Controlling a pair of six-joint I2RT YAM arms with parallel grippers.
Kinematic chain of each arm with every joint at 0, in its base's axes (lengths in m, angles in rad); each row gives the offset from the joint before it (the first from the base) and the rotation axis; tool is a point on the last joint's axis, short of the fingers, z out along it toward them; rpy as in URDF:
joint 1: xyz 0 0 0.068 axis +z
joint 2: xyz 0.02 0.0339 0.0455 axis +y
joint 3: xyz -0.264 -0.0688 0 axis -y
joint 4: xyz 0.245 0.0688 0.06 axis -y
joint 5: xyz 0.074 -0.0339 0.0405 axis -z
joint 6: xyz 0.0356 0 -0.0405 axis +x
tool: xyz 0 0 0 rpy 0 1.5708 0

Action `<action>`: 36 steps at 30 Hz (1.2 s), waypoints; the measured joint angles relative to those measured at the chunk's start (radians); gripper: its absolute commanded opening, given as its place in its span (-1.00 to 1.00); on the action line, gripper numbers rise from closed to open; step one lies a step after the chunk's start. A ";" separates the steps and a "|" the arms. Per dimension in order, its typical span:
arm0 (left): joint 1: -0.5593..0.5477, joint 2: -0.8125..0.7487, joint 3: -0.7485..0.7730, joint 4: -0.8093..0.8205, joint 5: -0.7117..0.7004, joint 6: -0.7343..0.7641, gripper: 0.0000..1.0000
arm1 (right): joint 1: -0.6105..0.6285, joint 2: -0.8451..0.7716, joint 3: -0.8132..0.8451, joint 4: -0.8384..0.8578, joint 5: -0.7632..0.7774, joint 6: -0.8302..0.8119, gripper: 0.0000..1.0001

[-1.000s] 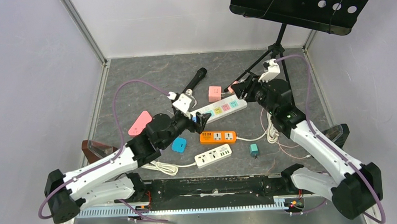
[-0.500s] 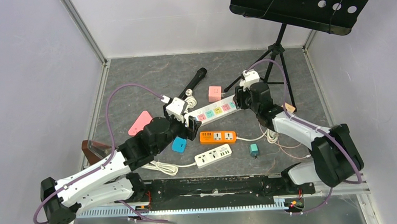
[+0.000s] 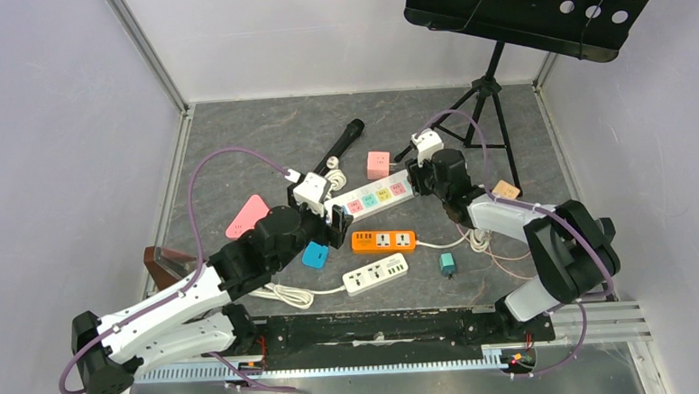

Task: Insert the plug
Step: Insert the plug into the socket.

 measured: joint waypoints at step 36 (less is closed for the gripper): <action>0.000 0.015 0.000 -0.016 -0.026 0.000 0.61 | 0.024 0.112 -0.027 0.219 0.019 -0.052 -1.00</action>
